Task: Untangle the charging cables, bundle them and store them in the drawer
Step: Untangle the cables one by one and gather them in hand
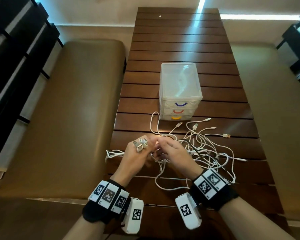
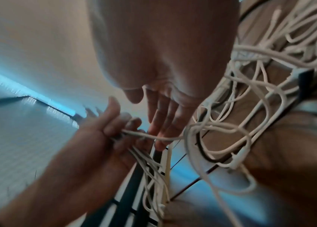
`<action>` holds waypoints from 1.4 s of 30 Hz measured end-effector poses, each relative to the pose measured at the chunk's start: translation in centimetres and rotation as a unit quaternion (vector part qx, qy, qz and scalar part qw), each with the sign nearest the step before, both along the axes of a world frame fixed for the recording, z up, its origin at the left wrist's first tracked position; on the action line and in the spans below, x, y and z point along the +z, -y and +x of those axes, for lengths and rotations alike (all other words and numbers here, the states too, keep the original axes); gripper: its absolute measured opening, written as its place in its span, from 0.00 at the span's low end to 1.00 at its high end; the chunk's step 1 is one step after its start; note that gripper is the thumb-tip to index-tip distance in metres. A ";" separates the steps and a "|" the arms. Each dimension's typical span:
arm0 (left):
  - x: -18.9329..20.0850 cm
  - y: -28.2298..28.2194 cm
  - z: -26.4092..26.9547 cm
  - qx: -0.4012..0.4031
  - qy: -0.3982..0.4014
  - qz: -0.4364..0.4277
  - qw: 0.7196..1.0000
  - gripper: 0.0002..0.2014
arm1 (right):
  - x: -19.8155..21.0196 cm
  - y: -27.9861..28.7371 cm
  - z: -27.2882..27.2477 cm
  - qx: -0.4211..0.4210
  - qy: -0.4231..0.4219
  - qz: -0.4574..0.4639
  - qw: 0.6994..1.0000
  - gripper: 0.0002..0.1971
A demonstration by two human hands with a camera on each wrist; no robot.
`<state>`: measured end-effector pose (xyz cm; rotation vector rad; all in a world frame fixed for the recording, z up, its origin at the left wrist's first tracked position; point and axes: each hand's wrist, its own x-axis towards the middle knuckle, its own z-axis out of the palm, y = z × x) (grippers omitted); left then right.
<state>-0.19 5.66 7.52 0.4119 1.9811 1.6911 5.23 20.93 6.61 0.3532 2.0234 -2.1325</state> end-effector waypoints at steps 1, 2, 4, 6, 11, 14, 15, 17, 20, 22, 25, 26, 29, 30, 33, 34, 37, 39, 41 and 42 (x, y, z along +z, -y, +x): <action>0.2 0.0 0.0 0.009 0.001 0.009 1.000 0.19 | -0.3 0.2 0.2 0.031 -0.023 0.059 0.998 0.17; 0.3 0.0 0.0 0.018 -0.002 0.013 1.000 0.23 | -0.7 0.3 0.4 0.057 -0.046 0.120 0.990 0.17; 0.4 0.1 -0.2 0.037 -0.022 0.011 0.999 0.32 | -1.0 0.3 0.5 0.087 -0.057 0.201 0.974 0.19; 0.7 0.3 -0.6 0.062 -0.025 0.021 0.998 0.33 | -0.9 0.0 0.4 0.128 -0.053 0.295 0.945 0.28; 2.2 0.9 -1.7 0.131 -0.004 0.107 0.986 0.26 | -0.7 -1.0 0.2 0.195 -0.089 0.423 0.881 0.28; 2.9 1.3 -2.5 0.187 0.025 0.159 0.969 0.25 | -1.0 -1.7 0.4 0.198 -0.091 0.469 0.856 0.21; 2.8 1.4 -2.6 0.193 0.032 0.163 0.967 0.24 | -1.2 -1.9 0.4 0.196 -0.083 0.472 0.855 0.20; 2.6 1.3 -2.6 0.186 0.039 0.154 0.970 0.23 | -1.4 -2.1 0.4 0.188 -0.062 0.452 0.870 0.18; 2.0 0.9 -2.4 0.169 0.036 0.140 0.975 0.20 | -1.2 -1.9 0.4 0.172 -0.044 0.397 0.900 0.18; 1.6 0.6 -2.4 0.165 0.046 0.140 0.975 0.16 | -0.9 -1.6 0.5 0.177 -0.043 0.387 0.904 0.17; 1.3 0.5 -2.4 0.163 0.102 0.167 0.967 0.08 | -1.0 -1.3 0.7 0.175 -0.049 0.381 0.907 0.17; 1.4 0.5 -2.4 0.170 0.129 0.174 0.962 0.07 | -1.1 -1.3 0.8 0.173 -0.052 0.382 0.906 0.18; 1.6 0.7 -2.1 0.186 0.228 0.210 0.932 0.10 | -1.3 -1.3 0.8 0.179 -0.053 0.405 0.895 0.18; 1.8 0.7 -2.0 0.183 0.261 0.228 0.920 0.10 | -1.3 -1.2 0.7 0.181 -0.050 0.414 0.891 0.18; 2.0 0.6 -1.8 0.169 0.302 0.245 0.906 0.13 | -1.2 -1.1 0.6 0.194 -0.041 0.423 0.884 0.17; 1.9 0.5 -1.8 0.160 0.295 0.240 0.911 0.15 | -0.9 -1.0 0.6 0.199 -0.044 0.415 0.887 0.15; 1.7 0.1 -1.4 0.126 0.240 0.201 0.941 0.21 | 0.3 -0.3 0.3 0.188 -0.092 0.345 0.915 0.18; 1.4 0.0 -1.1 0.102 0.200 0.160 0.961 0.23 | 0.9 0.4 -0.1 0.178 -0.141 0.306 0.924 0.17; 1.1 0.1 -1.0 0.093 0.173 0.132 0.971 0.23 | 1.1 1.1 -0.4 0.199 -0.157 0.290 0.923 0.20; 0.9 0.2 -1.1 0.091 0.162 0.126 0.975 0.23 | 1.0 1.4 -0.5 0.208 -0.145 0.284 0.925 0.22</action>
